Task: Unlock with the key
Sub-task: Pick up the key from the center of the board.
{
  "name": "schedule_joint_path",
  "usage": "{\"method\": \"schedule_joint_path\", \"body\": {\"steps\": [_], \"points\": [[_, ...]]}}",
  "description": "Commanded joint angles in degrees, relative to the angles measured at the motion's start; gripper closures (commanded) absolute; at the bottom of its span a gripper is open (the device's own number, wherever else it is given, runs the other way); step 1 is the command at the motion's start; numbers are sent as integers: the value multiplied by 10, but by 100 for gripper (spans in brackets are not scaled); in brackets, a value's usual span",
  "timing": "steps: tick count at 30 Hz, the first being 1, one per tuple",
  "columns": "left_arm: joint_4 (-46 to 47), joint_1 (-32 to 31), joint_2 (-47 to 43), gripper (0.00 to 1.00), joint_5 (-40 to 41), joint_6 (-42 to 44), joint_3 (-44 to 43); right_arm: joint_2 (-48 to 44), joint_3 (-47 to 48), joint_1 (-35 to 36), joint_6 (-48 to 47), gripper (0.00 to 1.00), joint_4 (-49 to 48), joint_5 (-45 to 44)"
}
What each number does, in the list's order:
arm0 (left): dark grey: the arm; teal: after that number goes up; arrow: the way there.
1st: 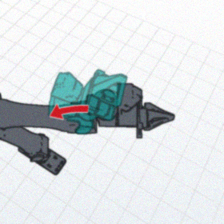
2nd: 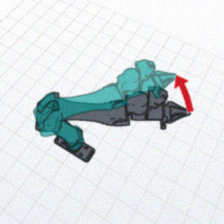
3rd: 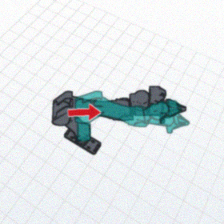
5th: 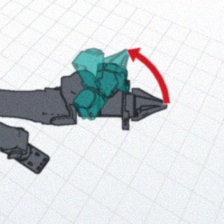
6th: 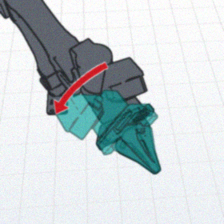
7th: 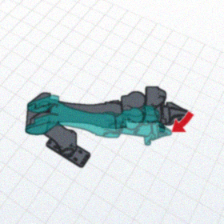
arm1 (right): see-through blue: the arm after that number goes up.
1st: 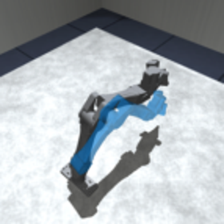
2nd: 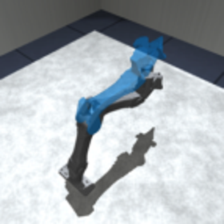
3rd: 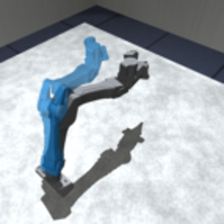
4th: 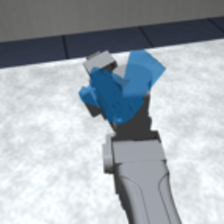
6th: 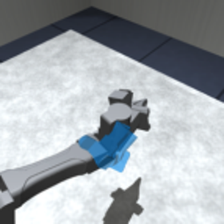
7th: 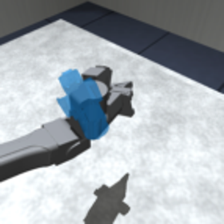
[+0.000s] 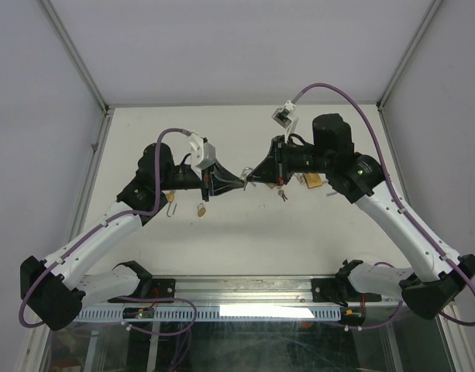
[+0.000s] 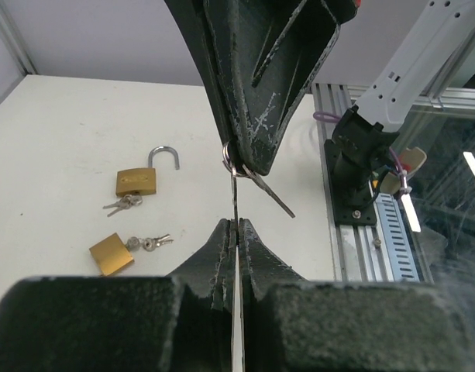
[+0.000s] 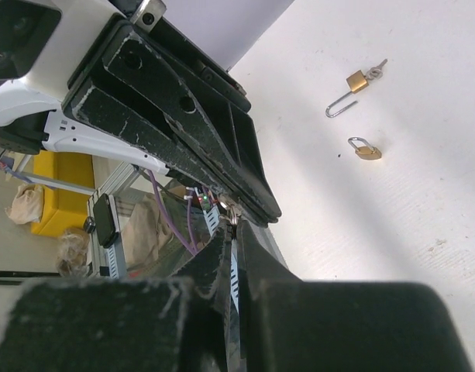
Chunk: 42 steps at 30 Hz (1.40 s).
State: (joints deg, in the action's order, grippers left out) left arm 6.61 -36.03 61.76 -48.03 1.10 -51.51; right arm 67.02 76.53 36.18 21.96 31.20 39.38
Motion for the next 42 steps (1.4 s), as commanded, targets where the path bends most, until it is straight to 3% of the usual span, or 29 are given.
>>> {"method": "schedule_joint_path", "body": {"steps": [1, 14, 18, 21, 24, 25, 27, 31, 34, 37, 42], "points": [[-68, -3, 0, 100, -7, 50, -48, -3, 14, -4, -16, 100, 1, 25], [-90, -3, 5, 100, 12, 107, -64, 5, 8, -4, -12, 99, -4, 37], [-44, -4, 2, 100, 12, 155, -46, 15, 6, -4, -9, 67, -3, 50], [-55, -3, 4, 100, 21, 221, -49, 11, 12, -8, -12, 50, -5, 63], [-107, -4, -5, 100, 48, 363, -49, -5, 7, -21, -17, 31, -3, 66], [-115, -5, -11, 100, 67, 412, -47, -10, 3, -27, -12, 16, -3, 68], [-126, -6, -17, 100, 108, 552, -47, -14, 3, -43, 2, 1, -8, 66], [-99, -7, -27, 100, 194, 788, -31, -12, 6, -57, 64, 0, -61, 30], [-59, -7, -38, 100, 220, 922, -12, 8, 26, -57, 109, 9, -95, -29], [-22, -11, -59, 100, 208, 1017, 18, 24, 34, -54, 157, 18, -150, -64], [87, -14, -69, 100, 212, 1122, 67, 63, 31, -46, 227, 24, -216, -58]]}}
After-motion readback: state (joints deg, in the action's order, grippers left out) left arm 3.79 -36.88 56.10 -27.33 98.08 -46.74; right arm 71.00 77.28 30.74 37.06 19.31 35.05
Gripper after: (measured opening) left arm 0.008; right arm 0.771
